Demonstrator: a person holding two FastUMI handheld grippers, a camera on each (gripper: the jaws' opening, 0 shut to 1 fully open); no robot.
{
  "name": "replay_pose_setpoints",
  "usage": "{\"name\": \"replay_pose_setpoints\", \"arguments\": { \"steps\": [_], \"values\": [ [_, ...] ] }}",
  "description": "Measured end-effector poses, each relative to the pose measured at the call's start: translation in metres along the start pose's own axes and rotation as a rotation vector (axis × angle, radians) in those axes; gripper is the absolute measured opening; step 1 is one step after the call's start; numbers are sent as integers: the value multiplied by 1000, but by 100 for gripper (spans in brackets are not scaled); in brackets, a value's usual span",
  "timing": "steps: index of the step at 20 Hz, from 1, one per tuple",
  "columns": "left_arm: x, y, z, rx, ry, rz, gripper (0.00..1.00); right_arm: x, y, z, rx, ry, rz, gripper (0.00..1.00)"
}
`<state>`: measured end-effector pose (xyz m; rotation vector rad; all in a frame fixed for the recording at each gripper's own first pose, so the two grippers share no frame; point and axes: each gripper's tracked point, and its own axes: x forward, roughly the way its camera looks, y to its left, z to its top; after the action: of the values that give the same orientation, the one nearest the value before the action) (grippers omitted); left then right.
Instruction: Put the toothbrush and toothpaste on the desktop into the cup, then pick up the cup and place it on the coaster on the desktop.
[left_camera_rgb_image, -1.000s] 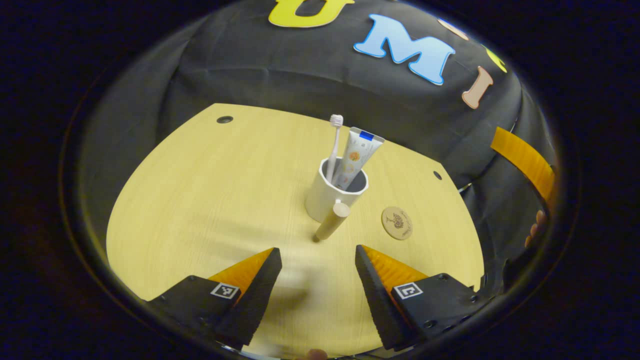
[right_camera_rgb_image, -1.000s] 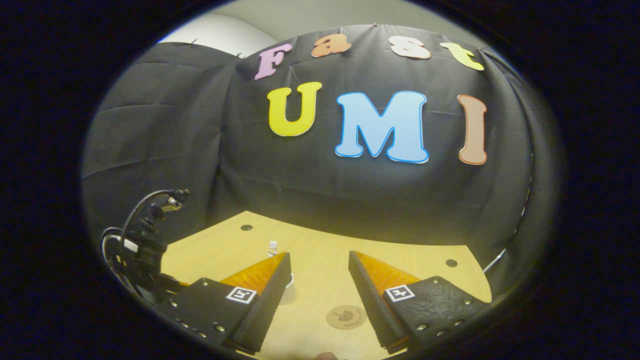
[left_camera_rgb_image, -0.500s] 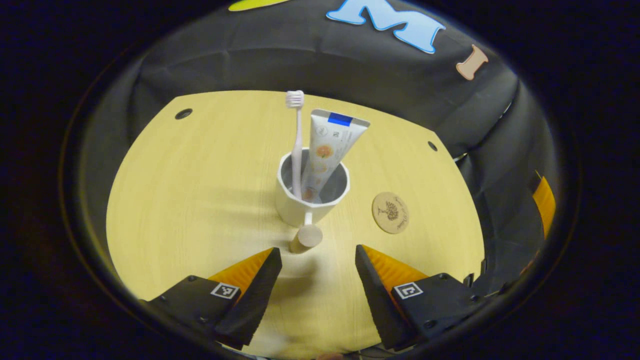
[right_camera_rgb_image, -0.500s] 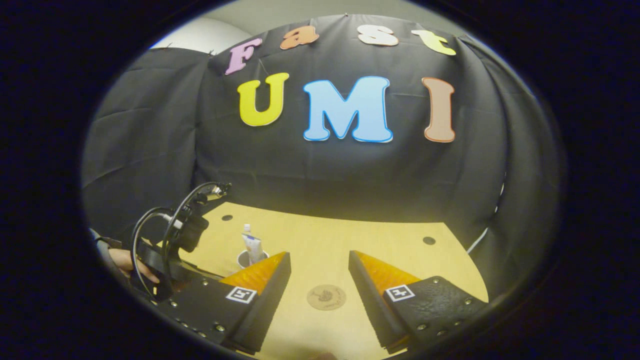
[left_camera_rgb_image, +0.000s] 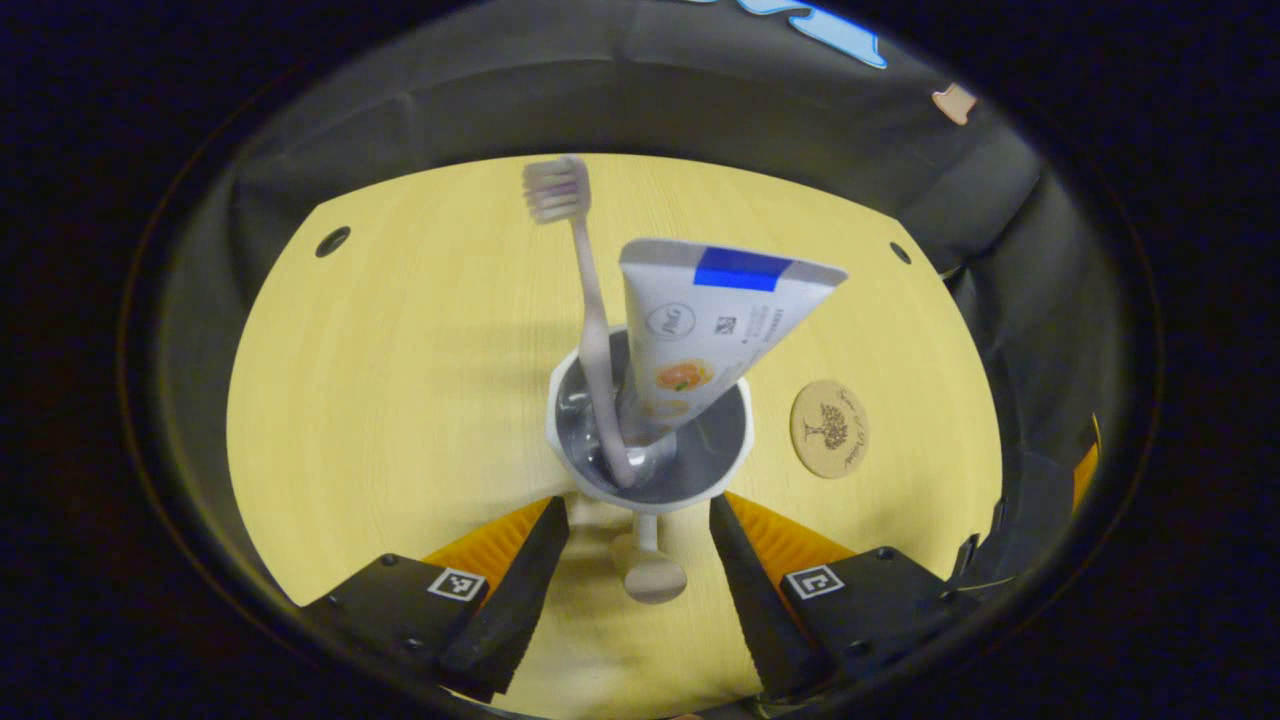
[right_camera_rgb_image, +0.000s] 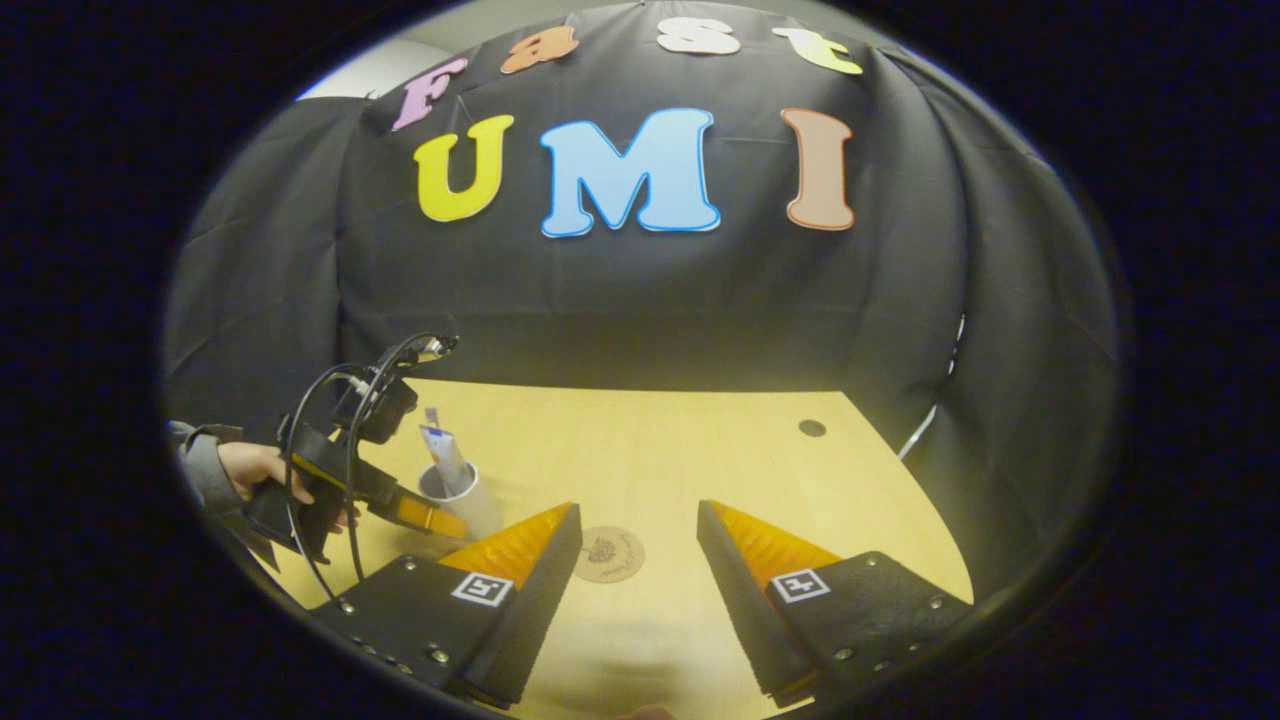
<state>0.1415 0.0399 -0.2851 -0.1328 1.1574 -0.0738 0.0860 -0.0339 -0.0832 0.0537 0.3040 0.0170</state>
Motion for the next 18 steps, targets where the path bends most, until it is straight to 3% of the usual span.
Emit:
{"name": "replay_pose_setpoints", "arguments": {
  "steps": [6,9,14,18],
  "values": [
    [21,2,-6,-20,79,10,76,-2,-16,-12,21,45,-43,79],
    [27,1,-10,-50,104,6,53,-4,-20,-16,21,58,-52,79],
    [29,1,-13,-53,106,22,50,-6,-22,-17,24,63,-58,79],
    [27,6,-9,-2,81,65,39,-10,-23,-19,26,61,-53,79]
  ]
}}
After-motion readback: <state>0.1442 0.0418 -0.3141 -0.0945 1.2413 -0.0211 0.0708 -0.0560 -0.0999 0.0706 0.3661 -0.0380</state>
